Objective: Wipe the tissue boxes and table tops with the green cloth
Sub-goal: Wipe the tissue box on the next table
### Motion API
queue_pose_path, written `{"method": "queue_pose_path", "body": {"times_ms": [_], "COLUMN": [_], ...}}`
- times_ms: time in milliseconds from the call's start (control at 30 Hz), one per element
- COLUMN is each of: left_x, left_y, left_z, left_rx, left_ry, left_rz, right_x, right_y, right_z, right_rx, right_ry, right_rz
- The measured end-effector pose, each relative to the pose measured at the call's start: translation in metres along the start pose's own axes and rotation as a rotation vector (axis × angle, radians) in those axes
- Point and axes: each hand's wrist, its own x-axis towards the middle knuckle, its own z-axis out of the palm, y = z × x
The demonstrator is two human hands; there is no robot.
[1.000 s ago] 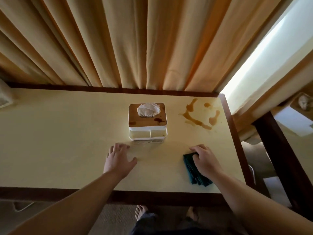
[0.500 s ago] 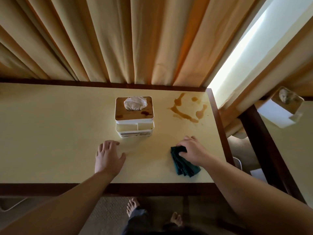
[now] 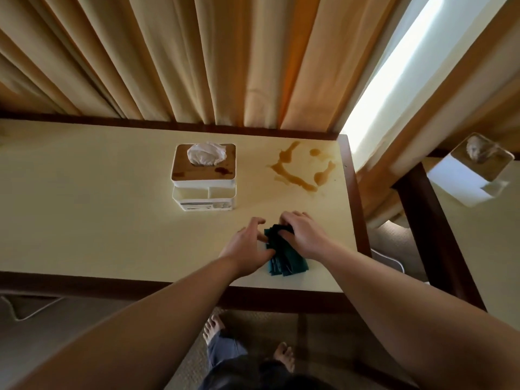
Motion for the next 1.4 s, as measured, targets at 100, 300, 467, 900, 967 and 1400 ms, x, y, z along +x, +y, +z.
{"method": "queue_pose_path", "body": {"times_ms": [100,300,467,900,967,1400], "left_x": [0.003,0.002,0.002,-0.003,-0.003,-0.008], "left_y": [0.001,-0.003,-0.013,-0.042,-0.041,-0.039], "left_z": [0.006,0.010,0.013,0.003,0.001,-0.021], "left_rx": [-0.054,-0.003,0.125,0.142,0.143,0.123], "left_ry": [-0.006,0.091,0.178,0.267,0.252,0.212], "left_rz": [-0.060,-0.062,-0.028,0.099,0.098,0.048], "right_x": [0.002,-0.005,-0.022,-0.021,-0.020,0.005], "right_y": [-0.002,-0.002,0.000,-0.003,-0.004,-0.002], "right_z": [-0.001,0.017,0.044,0.071,0.069,0.005], "right_rx": [0.011,-0.029,-0.105,-0.391,-0.408,-0.087], "right_ry": [0.027,0.125,0.260,-0.095,-0.118,-0.056], "right_rz": [0.013,0.024,-0.003,0.036,0.043,0.131]}}
